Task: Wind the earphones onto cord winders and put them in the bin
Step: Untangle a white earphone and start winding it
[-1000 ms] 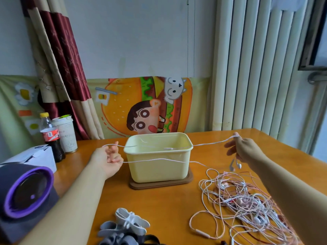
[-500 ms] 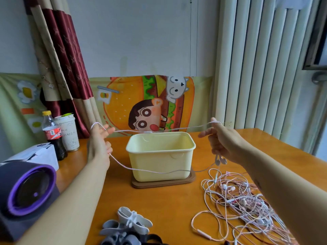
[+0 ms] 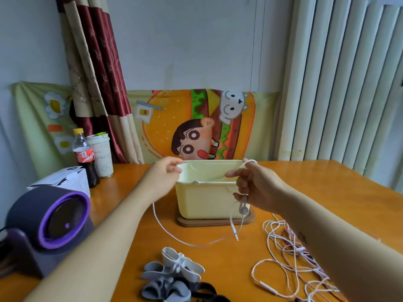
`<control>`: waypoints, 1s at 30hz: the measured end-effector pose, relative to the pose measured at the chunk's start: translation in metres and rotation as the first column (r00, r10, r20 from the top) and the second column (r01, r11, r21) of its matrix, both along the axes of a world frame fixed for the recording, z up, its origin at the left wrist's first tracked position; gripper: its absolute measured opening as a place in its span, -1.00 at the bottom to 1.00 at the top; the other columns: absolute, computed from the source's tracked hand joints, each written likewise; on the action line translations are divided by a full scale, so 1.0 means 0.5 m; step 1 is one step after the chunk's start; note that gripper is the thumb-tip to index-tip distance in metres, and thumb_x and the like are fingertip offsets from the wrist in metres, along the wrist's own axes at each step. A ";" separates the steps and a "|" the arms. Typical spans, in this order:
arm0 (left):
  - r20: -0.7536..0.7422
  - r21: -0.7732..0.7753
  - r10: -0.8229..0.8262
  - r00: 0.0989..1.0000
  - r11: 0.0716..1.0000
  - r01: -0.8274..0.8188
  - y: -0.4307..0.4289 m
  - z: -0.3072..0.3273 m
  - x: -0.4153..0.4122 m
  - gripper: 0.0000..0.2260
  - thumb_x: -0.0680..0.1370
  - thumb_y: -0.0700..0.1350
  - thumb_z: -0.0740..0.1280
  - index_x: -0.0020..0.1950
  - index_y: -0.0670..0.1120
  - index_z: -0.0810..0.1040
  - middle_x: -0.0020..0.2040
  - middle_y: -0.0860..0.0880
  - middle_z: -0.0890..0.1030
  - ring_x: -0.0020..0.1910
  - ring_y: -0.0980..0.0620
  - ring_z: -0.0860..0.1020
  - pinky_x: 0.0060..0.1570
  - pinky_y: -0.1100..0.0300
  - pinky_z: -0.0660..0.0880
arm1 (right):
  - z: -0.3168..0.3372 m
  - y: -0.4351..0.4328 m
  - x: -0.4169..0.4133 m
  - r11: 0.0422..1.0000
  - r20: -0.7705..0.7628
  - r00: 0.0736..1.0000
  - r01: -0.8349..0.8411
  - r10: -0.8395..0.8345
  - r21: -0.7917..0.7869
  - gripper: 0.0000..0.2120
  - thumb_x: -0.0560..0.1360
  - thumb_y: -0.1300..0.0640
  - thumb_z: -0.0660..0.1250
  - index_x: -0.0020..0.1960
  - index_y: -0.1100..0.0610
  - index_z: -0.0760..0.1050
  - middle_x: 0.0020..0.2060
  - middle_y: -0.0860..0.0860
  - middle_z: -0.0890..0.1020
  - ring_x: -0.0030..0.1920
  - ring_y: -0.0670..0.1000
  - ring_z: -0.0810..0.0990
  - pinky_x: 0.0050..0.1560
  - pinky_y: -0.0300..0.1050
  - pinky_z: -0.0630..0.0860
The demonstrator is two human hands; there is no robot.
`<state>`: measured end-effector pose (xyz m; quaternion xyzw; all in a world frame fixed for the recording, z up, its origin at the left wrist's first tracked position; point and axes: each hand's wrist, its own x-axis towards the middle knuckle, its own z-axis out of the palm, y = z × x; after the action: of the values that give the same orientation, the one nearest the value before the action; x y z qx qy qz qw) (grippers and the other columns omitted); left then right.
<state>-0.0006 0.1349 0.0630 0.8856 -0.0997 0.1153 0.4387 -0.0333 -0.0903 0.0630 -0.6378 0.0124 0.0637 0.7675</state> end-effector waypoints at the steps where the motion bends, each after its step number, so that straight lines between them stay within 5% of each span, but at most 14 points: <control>1: -0.081 0.075 -0.043 0.996 0.996 0.049 -0.007 -0.009 -0.003 -0.62 0.58 -0.24 0.23 0.36 0.08 0.42 0.25 0.02 0.54 -0.10 0.13 0.53 -0.23 0.33 0.40 | 0.000 0.007 0.000 0.999 -0.006 1.000 -0.001 0.001 0.036 -0.49 0.66 -0.03 -0.04 -0.11 0.25 0.55 -0.46 0.02 0.27 -0.42 -0.03 0.23 -0.16 -0.07 0.43; 4: -0.263 0.267 -0.111 0.958 0.946 0.183 -0.013 -0.028 -0.012 -0.41 0.56 -0.25 0.23 0.54 0.10 0.19 0.43 -0.01 0.40 -0.19 0.16 0.51 -0.31 0.32 0.43 | 0.001 0.017 -0.003 0.994 -0.016 1.000 0.003 -0.001 0.105 -0.53 0.66 0.02 -0.03 -0.12 0.24 0.55 -0.45 0.04 0.37 -0.37 -0.01 0.32 0.03 0.05 0.46; 7: -0.289 0.394 -0.094 0.953 0.895 0.208 -0.013 -0.028 -0.018 -0.33 0.53 -0.23 0.25 0.58 0.11 0.10 0.48 -0.06 0.32 0.08 -0.01 0.58 -0.11 0.11 0.52 | 0.002 0.017 -0.004 0.990 -0.037 0.999 0.013 -0.008 0.142 -0.59 0.65 0.07 0.00 -0.09 0.23 0.54 -0.40 0.07 0.49 -0.32 0.01 0.43 0.08 0.07 0.45; 9: -0.197 0.423 -0.057 0.979 0.896 0.137 -0.025 -0.020 -0.029 -0.35 0.53 -0.19 0.28 0.56 0.12 0.13 0.55 -0.03 0.16 0.33 -0.08 0.44 0.02 0.12 0.51 | 0.005 0.019 -0.004 0.985 -0.038 0.999 0.032 -0.026 0.168 -0.65 0.64 0.11 0.03 -0.06 0.23 0.54 -0.36 0.09 0.56 -0.29 0.03 0.49 0.09 0.07 0.45; 11: -0.008 0.345 -0.077 0.997 0.935 0.075 -0.049 -0.008 -0.047 -0.47 0.54 -0.13 0.33 0.48 0.09 0.29 0.49 0.01 0.24 0.41 -0.02 0.32 0.24 0.16 0.39 | 0.009 0.023 -0.003 0.979 -0.034 0.999 0.045 -0.039 0.199 -0.67 0.63 0.12 0.03 -0.04 0.22 0.53 -0.34 0.10 0.58 -0.28 0.04 0.52 0.08 0.06 0.46; 14: -0.045 0.227 -0.227 0.973 0.946 0.231 -0.090 -0.002 -0.071 -0.68 0.53 0.05 0.39 0.24 0.00 0.51 0.13 0.09 0.54 0.11 0.11 0.51 0.04 0.30 0.44 | 0.019 0.030 -0.005 0.966 -0.023 0.999 0.030 -0.025 0.257 -0.63 0.65 0.09 0.00 -0.04 0.23 0.53 -0.33 0.11 0.58 -0.28 0.05 0.52 0.03 0.04 0.47; 16: -0.244 0.292 -0.282 0.928 0.891 0.348 -0.115 -0.014 -0.084 -0.61 0.49 0.23 0.36 0.15 -0.01 0.54 -0.04 0.10 0.58 -0.05 0.13 0.55 -0.09 0.29 0.47 | 0.028 0.034 -0.008 0.950 -0.002 1.000 0.023 -0.024 0.311 -0.60 0.65 0.08 -0.01 -0.06 0.23 0.54 -0.36 0.10 0.58 -0.29 0.05 0.51 -0.01 0.02 0.48; 18: -0.343 0.358 -0.287 0.894 0.840 0.407 -0.135 -0.038 -0.088 -0.53 0.47 0.33 0.30 0.15 -0.02 0.56 -0.09 0.07 0.61 -0.05 0.09 0.58 -0.01 0.20 0.49 | 0.036 0.038 -0.010 0.930 0.028 0.999 0.024 -0.037 0.365 -0.57 0.65 0.09 -0.02 -0.12 0.24 0.56 -0.40 0.09 0.57 -0.31 0.04 0.51 -0.01 0.02 0.49; 22: -0.360 0.105 -0.444 0.820 0.854 0.509 -0.163 -0.067 -0.097 -0.69 0.60 0.15 0.25 0.11 -0.08 0.54 -0.03 -0.03 0.70 -0.17 0.16 0.63 0.05 0.30 0.47 | 0.043 0.045 -0.012 0.903 0.061 0.997 0.010 -0.041 0.430 -0.55 0.65 0.08 -0.03 -0.15 0.25 0.56 -0.42 0.08 0.58 -0.35 0.04 0.50 0.03 0.04 0.50; 25: -0.330 -0.048 -0.480 0.813 0.868 0.494 -0.158 -0.062 -0.091 -0.81 0.63 -0.07 0.26 -0.10 -0.08 0.60 -0.11 -0.07 0.70 -0.15 0.12 0.63 -0.12 0.48 0.48 | 0.046 0.042 -0.011 0.883 0.071 0.994 0.037 -0.079 0.467 -0.58 0.65 0.08 -0.03 -0.10 0.24 0.53 -0.44 0.08 0.59 -0.36 0.04 0.49 -0.02 0.02 0.49; 28: -0.323 0.043 -0.431 0.843 0.883 0.468 -0.128 -0.066 -0.067 -0.68 0.64 -0.13 0.24 -0.30 0.04 0.57 0.04 -0.13 0.70 -0.17 0.14 0.61 -0.23 0.51 0.45 | 0.054 0.020 -0.005 0.836 0.069 0.981 0.116 -0.181 0.537 -0.58 0.66 0.08 -0.04 -0.12 0.24 0.52 -0.47 0.06 0.51 -0.41 0.01 0.42 -0.14 -0.03 0.46; 30: -0.318 0.189 -0.326 0.890 0.898 0.397 -0.099 -0.078 -0.044 -0.73 0.65 -0.13 0.22 -0.19 0.00 0.62 -0.09 -0.05 0.70 -0.27 0.20 0.56 -0.32 0.51 0.41 | 0.059 0.002 -0.002 0.818 0.065 0.968 0.168 -0.242 0.550 -0.57 0.66 0.08 -0.04 -0.12 0.24 0.52 -0.49 0.03 0.43 -0.47 -0.03 0.32 -0.28 -0.12 0.37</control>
<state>-0.0225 0.0852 0.0242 0.9063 -0.2150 -0.1083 0.3474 -0.0343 -0.0895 0.0923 -0.3933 0.0117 -0.0606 0.9173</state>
